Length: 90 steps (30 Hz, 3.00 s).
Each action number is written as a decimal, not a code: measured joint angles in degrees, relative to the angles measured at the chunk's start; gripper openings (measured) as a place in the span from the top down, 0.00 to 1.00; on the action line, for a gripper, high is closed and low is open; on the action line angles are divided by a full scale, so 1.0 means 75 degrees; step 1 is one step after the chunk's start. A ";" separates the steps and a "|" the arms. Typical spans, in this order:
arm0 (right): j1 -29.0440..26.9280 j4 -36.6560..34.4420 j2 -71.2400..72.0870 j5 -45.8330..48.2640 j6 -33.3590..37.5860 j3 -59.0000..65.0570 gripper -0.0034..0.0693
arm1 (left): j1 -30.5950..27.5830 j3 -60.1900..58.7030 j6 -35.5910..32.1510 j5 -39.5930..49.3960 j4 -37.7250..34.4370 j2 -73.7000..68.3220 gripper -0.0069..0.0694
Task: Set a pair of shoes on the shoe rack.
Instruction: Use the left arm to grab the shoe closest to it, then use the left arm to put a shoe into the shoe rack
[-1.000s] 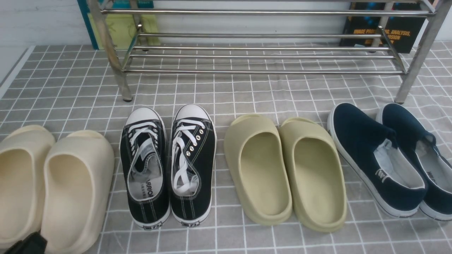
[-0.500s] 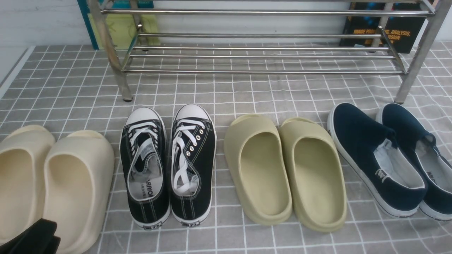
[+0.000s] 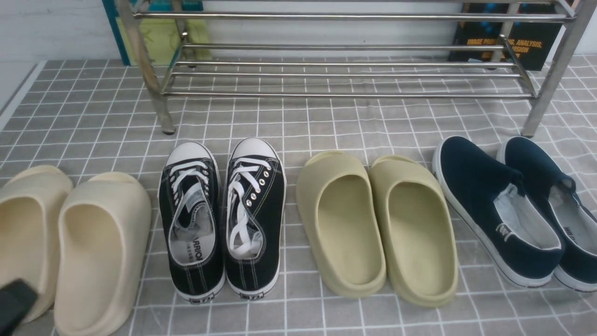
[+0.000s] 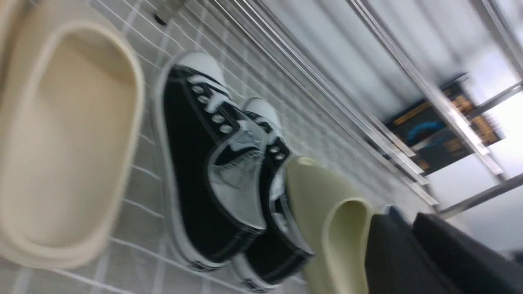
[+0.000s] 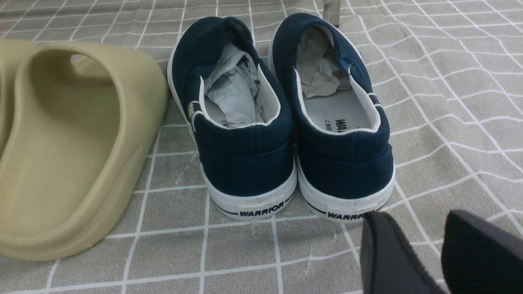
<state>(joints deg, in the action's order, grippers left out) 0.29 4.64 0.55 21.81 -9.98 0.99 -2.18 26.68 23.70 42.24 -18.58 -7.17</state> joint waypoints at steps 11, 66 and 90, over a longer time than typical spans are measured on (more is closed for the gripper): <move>0.0000 0.0000 0.0000 0.0000 0.0000 0.0000 0.62 | 0.0235 0.2253 -0.0485 0.2959 0.3489 -0.3458 0.93; 0.0000 0.0000 0.0000 0.0000 0.0000 0.0000 0.62 | 0.1941 0.5264 -0.1107 0.2117 0.1458 -1.1269 0.93; 0.0000 0.0000 0.0000 0.0000 0.0000 0.0000 0.62 | 0.1933 0.8795 -0.1027 0.2531 0.2478 -1.3135 0.93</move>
<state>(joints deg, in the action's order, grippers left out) 0.29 4.64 0.55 21.81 -9.98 0.99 12.32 92.64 16.00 61.23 0.00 -105.68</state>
